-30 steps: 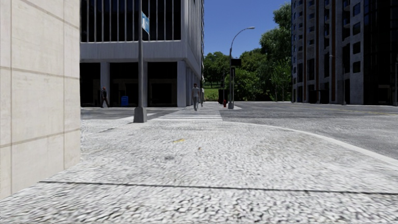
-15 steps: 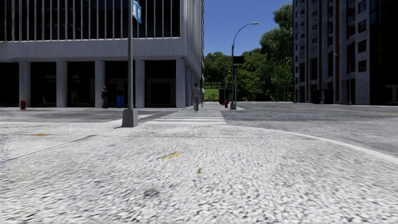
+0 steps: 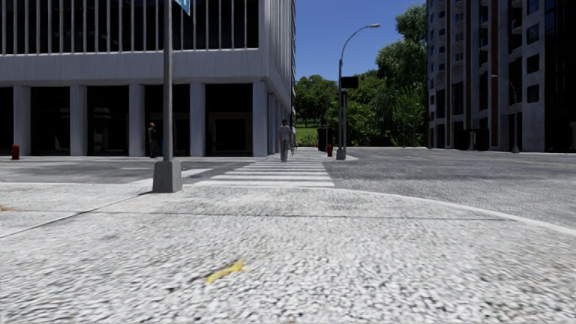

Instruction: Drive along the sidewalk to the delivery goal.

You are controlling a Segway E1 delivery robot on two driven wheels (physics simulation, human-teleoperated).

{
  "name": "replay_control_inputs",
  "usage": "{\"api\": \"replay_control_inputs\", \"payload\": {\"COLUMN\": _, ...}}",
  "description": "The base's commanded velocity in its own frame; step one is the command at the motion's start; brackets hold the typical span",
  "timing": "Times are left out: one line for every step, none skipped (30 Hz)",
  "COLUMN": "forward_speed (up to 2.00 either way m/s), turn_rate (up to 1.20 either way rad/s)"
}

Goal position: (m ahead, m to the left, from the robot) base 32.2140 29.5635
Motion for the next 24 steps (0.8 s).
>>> {"api": "replay_control_inputs", "payload": {"forward_speed": 2.00, "turn_rate": 0.00}}
{"api": "replay_control_inputs", "payload": {"forward_speed": 2.00, "turn_rate": 0.00}}
{"api": "replay_control_inputs", "payload": {"forward_speed": 2.00, "turn_rate": 0.00}}
{"api": "replay_control_inputs", "payload": {"forward_speed": 2.00, "turn_rate": 0.00}}
{"api": "replay_control_inputs", "payload": {"forward_speed": 2.00, "turn_rate": 0.00}}
{"api": "replay_control_inputs", "payload": {"forward_speed": 2.00, "turn_rate": 0.00}}
{"api": "replay_control_inputs", "payload": {"forward_speed": 2.00, "turn_rate": 0.00}}
{"api": "replay_control_inputs", "payload": {"forward_speed": 2.00, "turn_rate": 0.00}}
{"api": "replay_control_inputs", "payload": {"forward_speed": 2.00, "turn_rate": 0.00}}
{"api": "replay_control_inputs", "payload": {"forward_speed": 2.00, "turn_rate": 0.00}}
{"api": "replay_control_inputs", "payload": {"forward_speed": 2.00, "turn_rate": 0.00}}
{"api": "replay_control_inputs", "payload": {"forward_speed": 2.00, "turn_rate": 0.00}}
{"api": "replay_control_inputs", "payload": {"forward_speed": 2.00, "turn_rate": 0.00}}
{"api": "replay_control_inputs", "payload": {"forward_speed": 2.00, "turn_rate": 0.00}}
{"api": "replay_control_inputs", "payload": {"forward_speed": 2.00, "turn_rate": 0.00}}
{"api": "replay_control_inputs", "payload": {"forward_speed": 2.00, "turn_rate": 0.00}}
{"api": "replay_control_inputs", "payload": {"forward_speed": 2.00, "turn_rate": 0.00}}
{"api": "replay_control_inputs", "payload": {"forward_speed": 2.00, "turn_rate": 0.00}}
{"api": "replay_control_inputs", "payload": {"forward_speed": 2.00, "turn_rate": 0.00}}
{"api": "replay_control_inputs", "payload": {"forward_speed": 2.00, "turn_rate": 0.00}}
{"api": "replay_control_inputs", "payload": {"forward_speed": 2.00, "turn_rate": 0.00}}
{"api": "replay_control_inputs", "payload": {"forward_speed": 2.00, "turn_rate": 0.00}}
{"api": "replay_control_inputs", "payload": {"forward_speed": 2.00, "turn_rate": 0.00}}
{"api": "replay_control_inputs", "payload": {"forward_speed": 2.00, "turn_rate": 0.00}}
